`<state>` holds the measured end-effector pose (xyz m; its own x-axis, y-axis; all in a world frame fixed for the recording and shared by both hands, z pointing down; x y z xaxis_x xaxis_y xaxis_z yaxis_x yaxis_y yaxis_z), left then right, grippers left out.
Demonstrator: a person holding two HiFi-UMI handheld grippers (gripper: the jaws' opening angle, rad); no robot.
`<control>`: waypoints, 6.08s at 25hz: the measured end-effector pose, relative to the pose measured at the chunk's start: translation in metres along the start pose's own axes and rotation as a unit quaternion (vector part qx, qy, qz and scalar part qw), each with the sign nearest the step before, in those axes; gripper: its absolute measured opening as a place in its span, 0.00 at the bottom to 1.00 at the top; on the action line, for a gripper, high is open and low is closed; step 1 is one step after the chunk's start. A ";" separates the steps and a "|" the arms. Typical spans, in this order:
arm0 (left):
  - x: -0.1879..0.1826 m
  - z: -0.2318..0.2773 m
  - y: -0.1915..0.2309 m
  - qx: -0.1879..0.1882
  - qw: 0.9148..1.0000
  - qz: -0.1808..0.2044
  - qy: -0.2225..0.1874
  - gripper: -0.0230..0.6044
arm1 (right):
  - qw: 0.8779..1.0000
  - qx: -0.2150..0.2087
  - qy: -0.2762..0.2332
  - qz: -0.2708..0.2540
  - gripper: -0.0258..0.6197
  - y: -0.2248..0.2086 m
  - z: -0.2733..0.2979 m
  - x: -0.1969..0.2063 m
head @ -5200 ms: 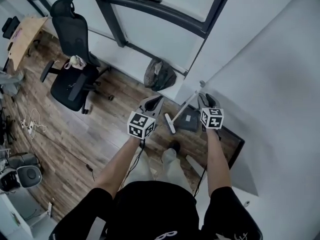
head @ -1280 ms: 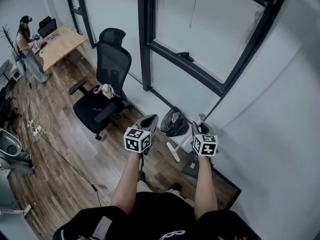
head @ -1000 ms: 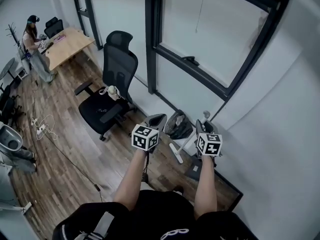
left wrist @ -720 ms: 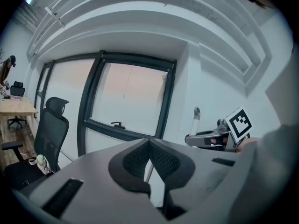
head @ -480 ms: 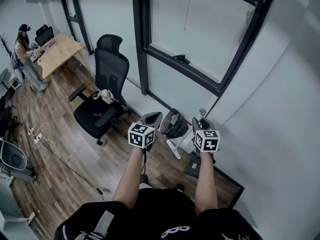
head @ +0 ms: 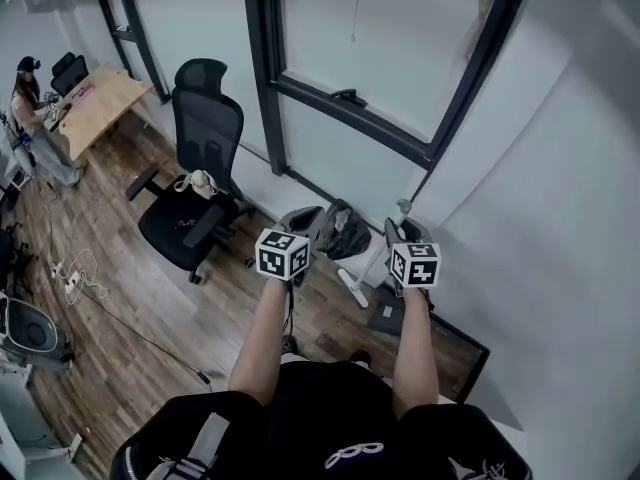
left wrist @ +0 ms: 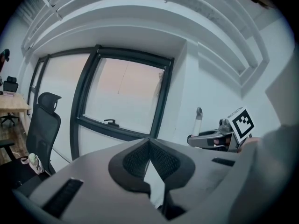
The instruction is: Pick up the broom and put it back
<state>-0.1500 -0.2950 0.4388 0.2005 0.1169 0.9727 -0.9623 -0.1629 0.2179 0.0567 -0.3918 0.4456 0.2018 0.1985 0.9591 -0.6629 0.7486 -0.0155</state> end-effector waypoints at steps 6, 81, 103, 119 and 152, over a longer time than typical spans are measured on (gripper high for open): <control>0.005 0.005 -0.002 0.016 1.000 -0.002 0.008 0.07 | 1.000 0.017 0.002 0.002 0.22 -0.002 -0.010 0.003; 0.172 0.017 -0.125 0.272 0.951 0.021 0.145 0.07 | 0.965 0.202 0.114 0.120 0.22 -0.034 -0.208 0.231; 0.226 0.058 -0.243 0.234 0.957 0.030 0.167 0.07 | 0.979 0.101 0.149 0.094 0.22 -0.156 -0.251 0.293; 0.280 0.093 -0.238 0.195 0.958 0.044 0.203 0.07 | 0.981 0.010 0.191 0.038 0.22 -0.194 -0.165 0.361; 0.263 0.204 -0.264 0.186 0.964 0.030 0.186 0.07 | 0.962 0.127 0.206 0.128 0.22 -0.335 -0.093 0.365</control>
<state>0.1941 -0.4215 0.6539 0.0006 0.4285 0.9036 -0.8235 -0.5125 0.2435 0.4193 -0.5114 0.7745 0.2427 0.6282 0.7393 -0.8731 0.4736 -0.1158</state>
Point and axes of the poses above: the fingertips, and each gripper's own axes: z forward along the fingers, y to its left, x out of its underside, the point moved 6 cm from there along -z, backward along the fingers, and after that the axes turned 7 degrees about -y, right-handed, at the moved point
